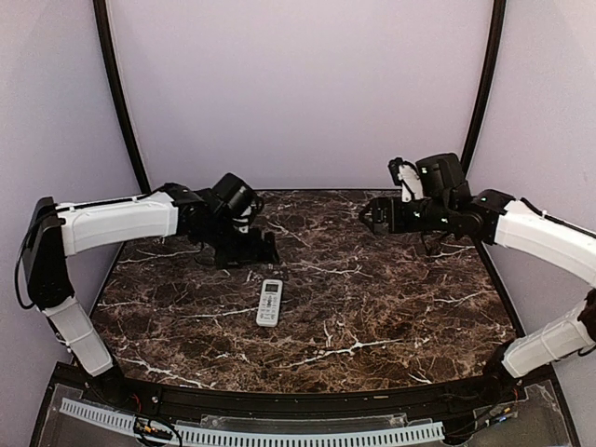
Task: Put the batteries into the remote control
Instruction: Place the remote control at the center of the board, then reset both arms
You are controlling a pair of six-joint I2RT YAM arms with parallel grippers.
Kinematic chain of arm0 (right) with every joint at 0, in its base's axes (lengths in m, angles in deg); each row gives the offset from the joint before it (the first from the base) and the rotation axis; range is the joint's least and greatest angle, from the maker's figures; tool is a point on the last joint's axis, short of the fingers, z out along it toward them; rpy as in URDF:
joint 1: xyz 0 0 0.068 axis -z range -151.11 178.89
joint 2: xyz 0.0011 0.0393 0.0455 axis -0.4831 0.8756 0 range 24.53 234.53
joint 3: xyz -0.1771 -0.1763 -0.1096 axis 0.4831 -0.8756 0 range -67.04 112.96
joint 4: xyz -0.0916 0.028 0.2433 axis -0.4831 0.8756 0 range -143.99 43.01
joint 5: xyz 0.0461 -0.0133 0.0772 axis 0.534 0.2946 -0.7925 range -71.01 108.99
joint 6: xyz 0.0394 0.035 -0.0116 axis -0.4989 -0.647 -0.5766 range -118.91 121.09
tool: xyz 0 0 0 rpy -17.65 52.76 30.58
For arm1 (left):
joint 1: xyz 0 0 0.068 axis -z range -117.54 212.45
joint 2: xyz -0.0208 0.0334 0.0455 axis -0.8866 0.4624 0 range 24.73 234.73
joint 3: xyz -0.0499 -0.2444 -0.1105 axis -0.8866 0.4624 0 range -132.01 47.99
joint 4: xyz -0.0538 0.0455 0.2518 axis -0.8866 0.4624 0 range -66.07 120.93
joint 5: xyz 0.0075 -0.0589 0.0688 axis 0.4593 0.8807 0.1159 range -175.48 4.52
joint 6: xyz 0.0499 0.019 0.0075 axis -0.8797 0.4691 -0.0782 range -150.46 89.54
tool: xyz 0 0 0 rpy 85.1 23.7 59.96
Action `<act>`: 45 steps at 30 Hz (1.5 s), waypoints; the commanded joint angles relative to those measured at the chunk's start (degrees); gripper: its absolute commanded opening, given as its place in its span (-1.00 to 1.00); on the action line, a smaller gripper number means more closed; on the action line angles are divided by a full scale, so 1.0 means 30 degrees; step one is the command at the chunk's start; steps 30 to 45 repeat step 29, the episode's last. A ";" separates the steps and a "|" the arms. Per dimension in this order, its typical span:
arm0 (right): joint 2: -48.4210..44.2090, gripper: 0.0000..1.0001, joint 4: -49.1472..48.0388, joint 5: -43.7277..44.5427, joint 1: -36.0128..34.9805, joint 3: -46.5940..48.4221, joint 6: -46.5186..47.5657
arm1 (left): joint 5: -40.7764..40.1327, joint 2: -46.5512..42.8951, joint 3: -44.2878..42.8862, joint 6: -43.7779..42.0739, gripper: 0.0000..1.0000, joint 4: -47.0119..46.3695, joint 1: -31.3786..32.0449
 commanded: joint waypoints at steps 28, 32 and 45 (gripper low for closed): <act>-1.2689 0.97 -1.2092 -0.2924 1.5319 -1.6390 -0.0957 | -1.5854 -1.2168 1.6013 -0.7507 0.98 -1.8119 -0.9386; -1.2816 0.97 -1.2157 -0.2989 1.5319 -1.6470 -0.0957 | -1.5649 -1.2465 1.6103 -0.7503 0.98 -1.8200 -0.9372; -1.2816 0.97 -1.2157 -0.2989 1.5319 -1.6470 -0.0957 | -1.5649 -1.2465 1.6103 -0.7503 0.98 -1.8200 -0.9372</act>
